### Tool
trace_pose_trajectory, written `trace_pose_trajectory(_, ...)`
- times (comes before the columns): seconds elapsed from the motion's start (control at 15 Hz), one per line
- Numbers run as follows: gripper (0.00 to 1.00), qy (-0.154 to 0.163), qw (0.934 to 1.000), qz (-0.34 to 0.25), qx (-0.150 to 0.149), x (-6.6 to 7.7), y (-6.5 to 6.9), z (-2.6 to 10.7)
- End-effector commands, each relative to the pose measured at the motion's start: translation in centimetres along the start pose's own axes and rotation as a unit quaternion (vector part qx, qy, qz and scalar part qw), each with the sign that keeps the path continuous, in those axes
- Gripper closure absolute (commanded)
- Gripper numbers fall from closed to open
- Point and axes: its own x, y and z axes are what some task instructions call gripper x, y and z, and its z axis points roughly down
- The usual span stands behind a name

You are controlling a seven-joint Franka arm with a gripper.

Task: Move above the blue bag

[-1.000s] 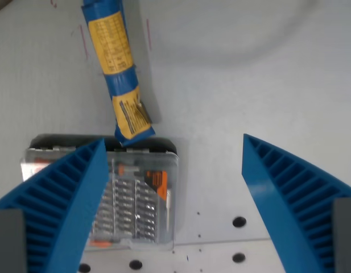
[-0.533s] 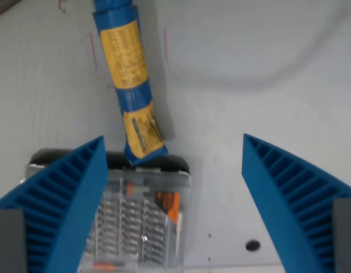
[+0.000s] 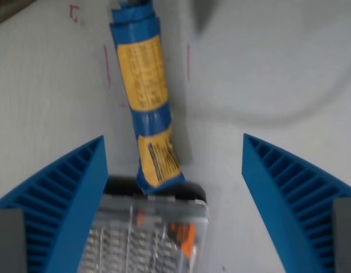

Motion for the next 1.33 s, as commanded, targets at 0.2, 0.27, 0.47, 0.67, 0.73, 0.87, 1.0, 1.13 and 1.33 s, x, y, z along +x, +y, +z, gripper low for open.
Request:
trace_pose_trajectory(0.2,0.0,0.037,0.9981,-0.015,-0.047,0.2,-1.1,2.3)
trace_pose_trajectory(0.27,0.0,0.037,0.9981,-0.015,-0.047,0.4,-1.2,2.8)
trace_pose_trajectory(0.47,0.0,0.035,0.9981,-0.014,-0.05,0.6,-1.6,4.1)
trace_pose_trajectory(0.67,0.0,0.032,0.9981,-0.014,-0.052,0.8,-1.9,4.9)
trace_pose_trajectory(0.73,0.0,0.031,0.998,-0.013,-0.052,0.9,-2.0,5.1)
trace_pose_trajectory(0.87,0.0,0.03,0.9981,-0.012,-0.054,1.0,-2.2,5.5)
trace_pose_trajectory(1.0,0.0,0.029,0.9981,-0.01,-0.054,1.0,-2.3,5.7)
trace_pose_trajectory(1.13,0.0,0.028,0.9981,-0.009,-0.054,1.1,-2.4,5.8)
trace_pose_trajectory(1.33,0.0,0.027,0.9981,-0.008,-0.054,1.1,-2.5,5.9)
